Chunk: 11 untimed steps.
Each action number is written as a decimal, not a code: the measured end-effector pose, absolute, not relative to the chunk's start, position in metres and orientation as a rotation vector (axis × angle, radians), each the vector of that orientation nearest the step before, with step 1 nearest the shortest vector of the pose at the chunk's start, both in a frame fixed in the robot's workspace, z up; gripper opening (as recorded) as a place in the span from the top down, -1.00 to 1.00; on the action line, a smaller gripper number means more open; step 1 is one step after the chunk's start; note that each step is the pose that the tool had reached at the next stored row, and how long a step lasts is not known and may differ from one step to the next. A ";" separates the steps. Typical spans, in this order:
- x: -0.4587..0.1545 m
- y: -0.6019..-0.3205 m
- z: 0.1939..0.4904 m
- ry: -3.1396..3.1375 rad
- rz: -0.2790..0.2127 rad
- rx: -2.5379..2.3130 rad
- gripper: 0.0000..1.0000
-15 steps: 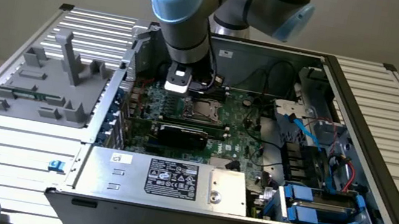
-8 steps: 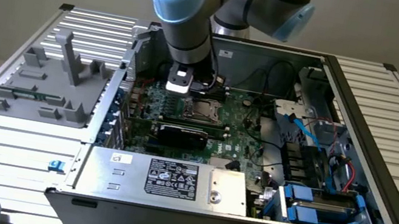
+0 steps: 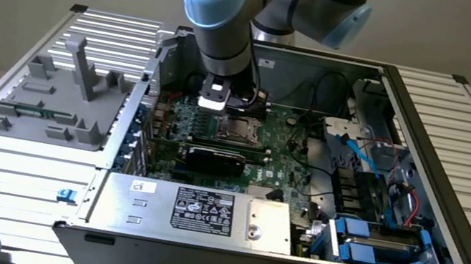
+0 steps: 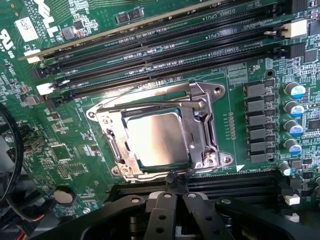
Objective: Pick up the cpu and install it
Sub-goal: 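Install the first cpu locking lever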
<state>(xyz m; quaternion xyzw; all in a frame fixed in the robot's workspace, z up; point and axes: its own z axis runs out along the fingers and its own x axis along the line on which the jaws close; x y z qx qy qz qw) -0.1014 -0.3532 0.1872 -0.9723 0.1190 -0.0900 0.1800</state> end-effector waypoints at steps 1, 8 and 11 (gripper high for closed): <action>-0.101 -0.353 0.187 0.337 -0.254 -2.747 0.79; -0.097 -0.353 0.187 0.339 -0.255 -2.747 0.79; -0.095 -0.353 0.187 0.339 -0.255 -2.747 0.79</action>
